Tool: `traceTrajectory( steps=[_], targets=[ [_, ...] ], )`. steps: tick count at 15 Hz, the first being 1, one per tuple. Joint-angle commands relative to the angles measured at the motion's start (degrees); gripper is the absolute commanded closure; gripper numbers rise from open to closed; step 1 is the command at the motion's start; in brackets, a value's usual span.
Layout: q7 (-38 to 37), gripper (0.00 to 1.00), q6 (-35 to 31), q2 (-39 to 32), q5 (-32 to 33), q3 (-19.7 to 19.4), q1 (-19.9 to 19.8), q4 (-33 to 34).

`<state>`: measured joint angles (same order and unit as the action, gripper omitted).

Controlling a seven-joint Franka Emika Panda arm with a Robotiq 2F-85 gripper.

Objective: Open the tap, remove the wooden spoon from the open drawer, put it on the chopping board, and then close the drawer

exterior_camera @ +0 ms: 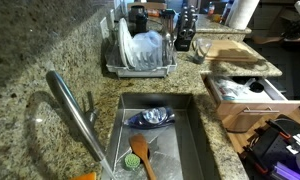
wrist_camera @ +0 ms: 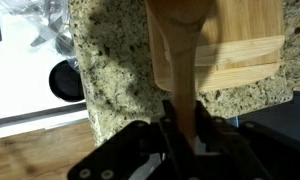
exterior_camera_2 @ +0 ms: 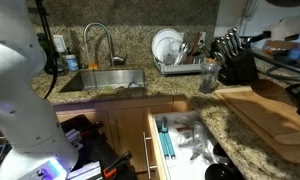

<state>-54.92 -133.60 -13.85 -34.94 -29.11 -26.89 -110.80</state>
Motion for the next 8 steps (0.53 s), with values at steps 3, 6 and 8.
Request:
traceTrajectory(
  steps=[3, 6, 8],
  targets=[
    [-13.12, 0.94, -0.33, -16.87, 4.12, 1.60, -1.51, 18.76],
    [-17.57, 0.94, 1.57, -21.97, 4.32, 4.72, -3.85, 28.84],
    [-17.18, 0.75, -1.15, -19.62, 6.12, 5.04, -2.97, 23.52]
  ],
)
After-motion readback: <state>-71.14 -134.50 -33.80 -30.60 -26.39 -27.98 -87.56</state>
